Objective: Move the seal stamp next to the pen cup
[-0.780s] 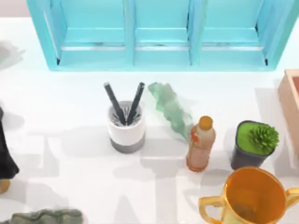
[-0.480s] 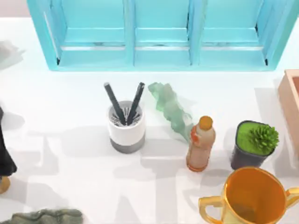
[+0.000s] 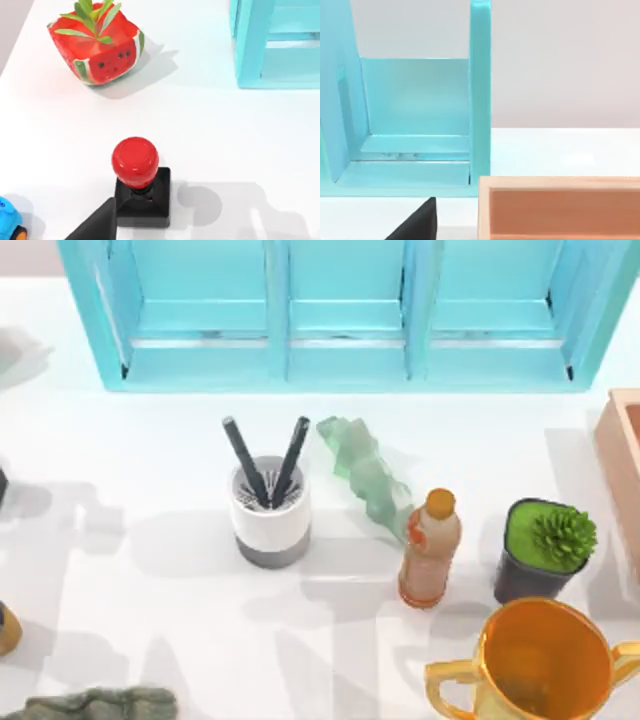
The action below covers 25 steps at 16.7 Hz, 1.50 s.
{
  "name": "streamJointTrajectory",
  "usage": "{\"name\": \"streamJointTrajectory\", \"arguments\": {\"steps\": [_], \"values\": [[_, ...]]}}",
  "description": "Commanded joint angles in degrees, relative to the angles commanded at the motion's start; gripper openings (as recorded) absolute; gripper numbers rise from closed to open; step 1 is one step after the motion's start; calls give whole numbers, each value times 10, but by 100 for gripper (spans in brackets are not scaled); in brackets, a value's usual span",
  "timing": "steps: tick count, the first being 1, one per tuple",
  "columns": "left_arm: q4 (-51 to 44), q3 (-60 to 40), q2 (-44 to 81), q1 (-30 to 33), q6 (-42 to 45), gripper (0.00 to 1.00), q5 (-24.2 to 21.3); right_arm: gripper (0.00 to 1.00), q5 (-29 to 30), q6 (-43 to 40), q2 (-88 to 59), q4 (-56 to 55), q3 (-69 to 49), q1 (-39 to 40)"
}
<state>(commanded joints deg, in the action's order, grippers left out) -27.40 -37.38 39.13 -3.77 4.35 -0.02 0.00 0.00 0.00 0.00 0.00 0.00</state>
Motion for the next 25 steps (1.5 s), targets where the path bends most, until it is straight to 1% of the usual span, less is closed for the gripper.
{"name": "streamJointTrajectory", "arguments": {"steps": [4, 7, 11, 14, 16, 18, 25], "values": [[-166, -223, 265, -21, 24, 100, -1, 100, 0, 0, 0, 0, 0, 0], [-285, -371, 438, -37, 42, 100, -1, 100, 0, 0, 0, 0, 0, 0], [-415, -549, 629, -54, 62, 100, -1, 100, 0, 0, 0, 0, 0, 0], [-484, -656, 736, -64, 74, 100, -1, 100, 0, 0, 0, 0, 0, 0], [-514, -705, 781, -69, 79, 100, -1, 100, 0, 0, 0, 0, 0, 0], [-531, -732, 807, -71, 82, 100, -1, 100, 0, 0, 0, 0, 0, 0], [-524, -726, 811, -70, 81, 100, -1, 100, 0, 0, 0, 0, 0, 0]]}}
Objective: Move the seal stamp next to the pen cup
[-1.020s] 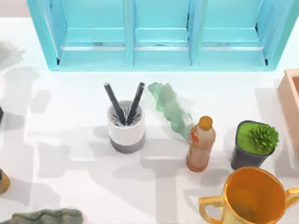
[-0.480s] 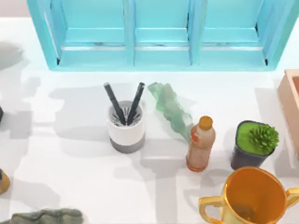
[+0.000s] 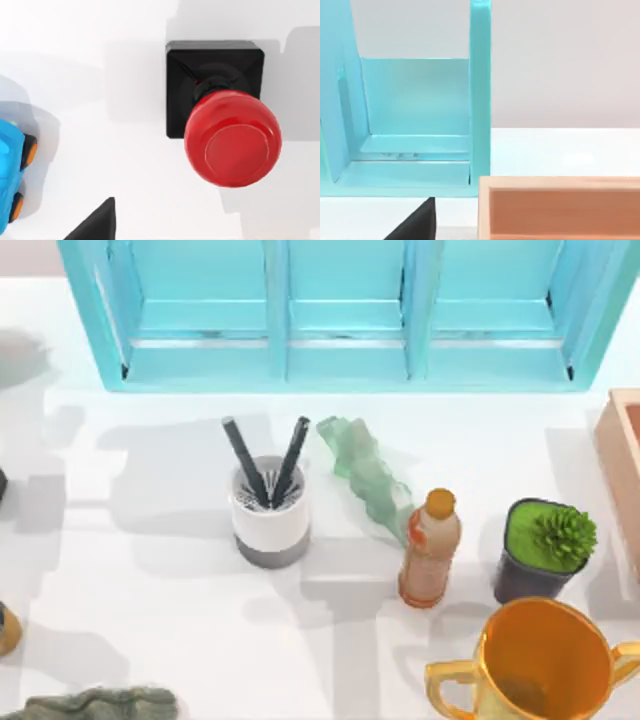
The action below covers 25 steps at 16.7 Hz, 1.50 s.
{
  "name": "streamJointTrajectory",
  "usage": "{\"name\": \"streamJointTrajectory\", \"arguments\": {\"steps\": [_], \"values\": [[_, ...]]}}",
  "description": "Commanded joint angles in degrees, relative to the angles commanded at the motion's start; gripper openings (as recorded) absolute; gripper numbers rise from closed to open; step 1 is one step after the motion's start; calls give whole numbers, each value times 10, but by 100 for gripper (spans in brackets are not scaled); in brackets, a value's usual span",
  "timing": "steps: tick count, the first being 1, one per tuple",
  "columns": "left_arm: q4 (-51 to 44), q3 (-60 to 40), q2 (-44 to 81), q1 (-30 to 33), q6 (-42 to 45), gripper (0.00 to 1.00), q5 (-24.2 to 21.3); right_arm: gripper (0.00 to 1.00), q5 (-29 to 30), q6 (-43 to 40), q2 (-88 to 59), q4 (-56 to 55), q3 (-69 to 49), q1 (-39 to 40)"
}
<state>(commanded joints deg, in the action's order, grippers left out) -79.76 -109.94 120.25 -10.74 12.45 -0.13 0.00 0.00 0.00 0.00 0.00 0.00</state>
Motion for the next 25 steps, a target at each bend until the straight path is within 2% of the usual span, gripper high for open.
{"name": "streamJointTrajectory", "arguments": {"steps": [8, 13, 25], "values": [[189, 164, 23, -3, 3, 100, 0, 100, 0, 0, 0, 0, 0, 0], [204, 178, 26, -4, 3, 100, 0, 100, 0, 0, 0, 0, 0, 0], [204, 178, 26, -4, 3, 10, 0, 100, 0, 0, 0, 0, 0, 0]]}}
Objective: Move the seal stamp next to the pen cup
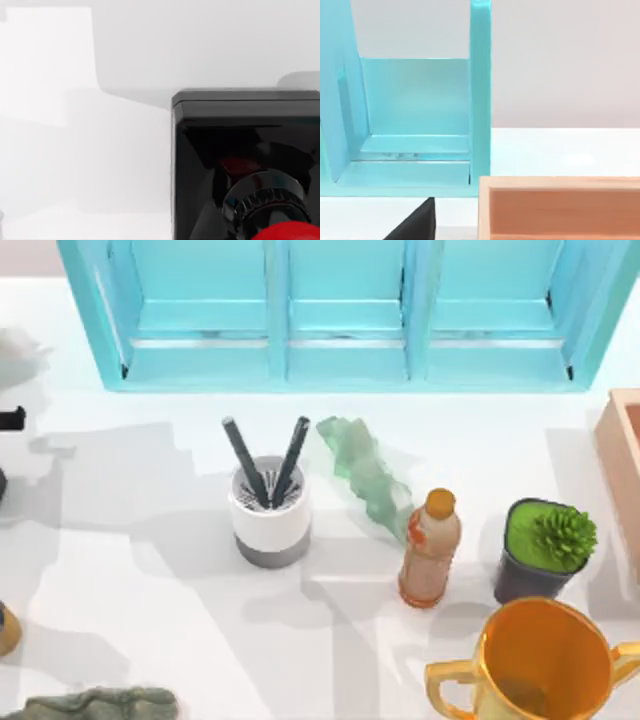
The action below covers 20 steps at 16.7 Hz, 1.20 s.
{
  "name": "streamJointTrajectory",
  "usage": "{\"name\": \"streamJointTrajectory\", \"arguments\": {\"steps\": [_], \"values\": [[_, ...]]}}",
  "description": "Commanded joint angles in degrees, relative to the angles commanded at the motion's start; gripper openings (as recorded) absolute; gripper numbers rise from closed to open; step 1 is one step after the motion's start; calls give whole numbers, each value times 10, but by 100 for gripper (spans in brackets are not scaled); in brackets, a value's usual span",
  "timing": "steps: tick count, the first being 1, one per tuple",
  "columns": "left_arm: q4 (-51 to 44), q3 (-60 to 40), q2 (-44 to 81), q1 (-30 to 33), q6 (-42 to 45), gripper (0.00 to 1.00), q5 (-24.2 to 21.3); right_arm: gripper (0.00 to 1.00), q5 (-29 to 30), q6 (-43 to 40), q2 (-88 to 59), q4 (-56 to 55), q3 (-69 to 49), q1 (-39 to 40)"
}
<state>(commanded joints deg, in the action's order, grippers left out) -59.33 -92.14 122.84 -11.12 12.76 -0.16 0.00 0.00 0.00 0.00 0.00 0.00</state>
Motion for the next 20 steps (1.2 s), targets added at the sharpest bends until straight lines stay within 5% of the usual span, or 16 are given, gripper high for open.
{"name": "streamJointTrajectory", "arguments": {"steps": [2, 12, 20], "values": [[0, 0, 0, 0, 0, 0, 0, 100, 0, 0, 0, 0, 0, 0], [-9, -9, 1, 8, -7, 0, 0, 100, 0, 0, 0, 0, 0, 0], [-244, -217, -14, 152, -152, 0, 0, 100, 0, 0, 0, 0, 0, 0]]}}
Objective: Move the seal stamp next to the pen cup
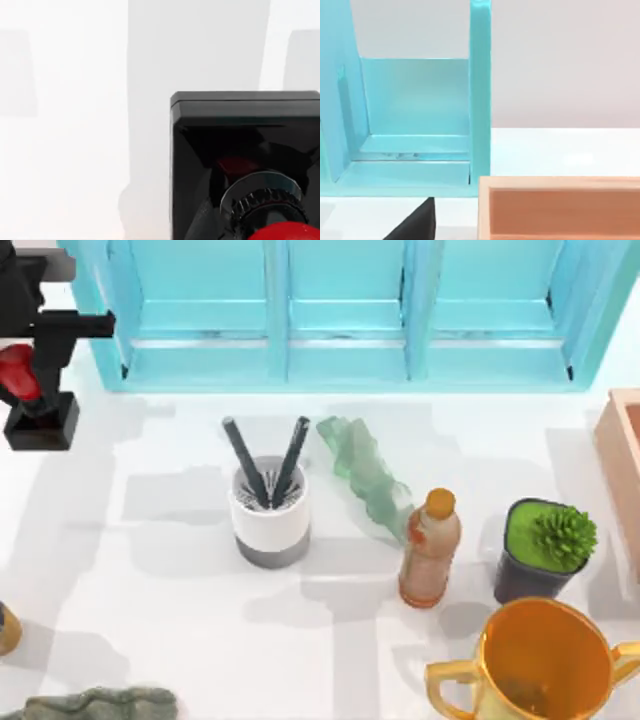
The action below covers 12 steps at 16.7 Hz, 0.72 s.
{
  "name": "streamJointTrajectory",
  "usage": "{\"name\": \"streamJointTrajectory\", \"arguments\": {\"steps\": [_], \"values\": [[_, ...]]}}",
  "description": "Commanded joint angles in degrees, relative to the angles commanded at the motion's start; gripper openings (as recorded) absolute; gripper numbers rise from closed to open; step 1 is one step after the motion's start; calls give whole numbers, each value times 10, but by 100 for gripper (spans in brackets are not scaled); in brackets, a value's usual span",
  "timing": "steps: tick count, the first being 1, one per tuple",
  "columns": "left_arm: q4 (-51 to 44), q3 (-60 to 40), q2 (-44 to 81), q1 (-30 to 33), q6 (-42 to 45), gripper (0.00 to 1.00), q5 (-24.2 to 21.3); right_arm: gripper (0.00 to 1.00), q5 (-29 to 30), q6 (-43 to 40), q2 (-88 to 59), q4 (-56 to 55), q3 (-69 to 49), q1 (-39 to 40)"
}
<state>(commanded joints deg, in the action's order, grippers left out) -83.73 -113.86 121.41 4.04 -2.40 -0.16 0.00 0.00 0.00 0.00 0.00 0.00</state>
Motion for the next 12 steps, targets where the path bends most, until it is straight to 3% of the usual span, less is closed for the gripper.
{"name": "streamJointTrajectory", "arguments": {"steps": [4, 9, 12], "values": [[-61, -60, -13, 50, -48, 0, 0, 100, 0, 0, 0, 0, 0, 0], [-60, -58, -13, 49, -49, 0, 0, 100, 0, 0, 0, 0, 0, 0], [-49, -18, -44, 80, -87, 0, -1, 100, 0, 0, 0, 0, 0, 0]]}}
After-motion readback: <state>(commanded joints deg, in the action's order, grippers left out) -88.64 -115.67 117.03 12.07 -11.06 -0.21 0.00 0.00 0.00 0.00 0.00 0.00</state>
